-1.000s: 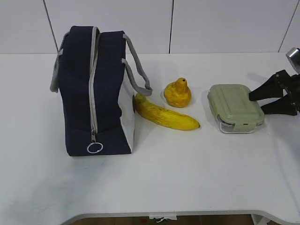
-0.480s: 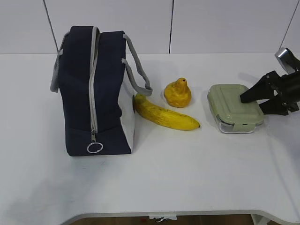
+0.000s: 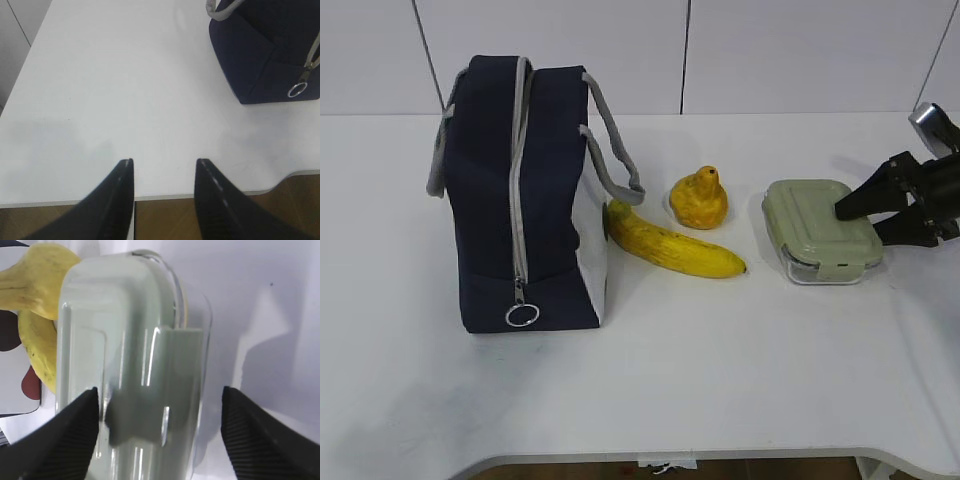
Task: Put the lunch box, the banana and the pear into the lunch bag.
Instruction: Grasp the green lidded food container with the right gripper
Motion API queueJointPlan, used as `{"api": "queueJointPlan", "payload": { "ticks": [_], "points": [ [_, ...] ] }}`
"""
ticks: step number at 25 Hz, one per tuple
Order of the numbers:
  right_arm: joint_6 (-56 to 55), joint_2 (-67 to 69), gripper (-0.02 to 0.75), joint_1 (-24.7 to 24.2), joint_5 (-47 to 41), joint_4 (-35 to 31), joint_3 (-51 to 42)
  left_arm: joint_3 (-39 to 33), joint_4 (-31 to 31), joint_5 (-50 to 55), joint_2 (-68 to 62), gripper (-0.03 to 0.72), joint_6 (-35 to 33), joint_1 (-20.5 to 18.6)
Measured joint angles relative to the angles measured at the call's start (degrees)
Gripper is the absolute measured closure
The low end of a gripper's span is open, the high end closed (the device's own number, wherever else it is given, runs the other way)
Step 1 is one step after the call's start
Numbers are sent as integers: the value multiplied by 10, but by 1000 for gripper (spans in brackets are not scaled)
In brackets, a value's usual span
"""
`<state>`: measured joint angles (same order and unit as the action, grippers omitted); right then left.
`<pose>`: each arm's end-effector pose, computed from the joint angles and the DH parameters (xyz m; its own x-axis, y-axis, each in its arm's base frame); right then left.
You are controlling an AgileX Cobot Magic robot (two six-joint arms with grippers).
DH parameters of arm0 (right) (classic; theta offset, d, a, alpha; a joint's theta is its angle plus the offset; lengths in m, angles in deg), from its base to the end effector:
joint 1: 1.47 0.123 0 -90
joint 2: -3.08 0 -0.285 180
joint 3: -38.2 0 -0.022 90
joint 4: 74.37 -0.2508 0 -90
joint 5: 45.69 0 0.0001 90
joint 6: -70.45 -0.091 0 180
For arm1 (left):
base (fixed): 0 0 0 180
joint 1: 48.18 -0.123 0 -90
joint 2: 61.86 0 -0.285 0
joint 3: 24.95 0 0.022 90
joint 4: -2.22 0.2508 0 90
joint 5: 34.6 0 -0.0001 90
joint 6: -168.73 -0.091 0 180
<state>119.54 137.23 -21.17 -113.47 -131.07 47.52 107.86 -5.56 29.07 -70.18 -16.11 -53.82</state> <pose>0.4179 -0.0748 0.1447 -0.9514 0.1198 -0.2838 -0.1290 0.6818 0.7201 -0.0076 -0.0119 0.2806 -0.4817 -0.0237 -0.8760 0.0196 0.9991 -0.0378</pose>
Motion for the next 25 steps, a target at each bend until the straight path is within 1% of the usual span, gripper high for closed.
{"api": "queueJointPlan", "payload": {
  "ticks": [4,7,9,11,13,25],
  "points": [
    [-1,0,169,0,0,1,0,0,0,0,0,381,0,0],
    [-1,0,234,0,0,1,0,0,0,0,0,381,0,0],
    [-1,0,295,0,-4,-2,0,0,0,0,0,381,0,0],
    [-2,0,338,0,-4,-4,0,0,0,0,0,381,0,0],
    [-2,0,363,0,-5,-8,1,0,0,0,0,381,0,0],
    [-2,0,368,0,-5,-16,1,0,0,0,0,381,0,0]
  ]
}}
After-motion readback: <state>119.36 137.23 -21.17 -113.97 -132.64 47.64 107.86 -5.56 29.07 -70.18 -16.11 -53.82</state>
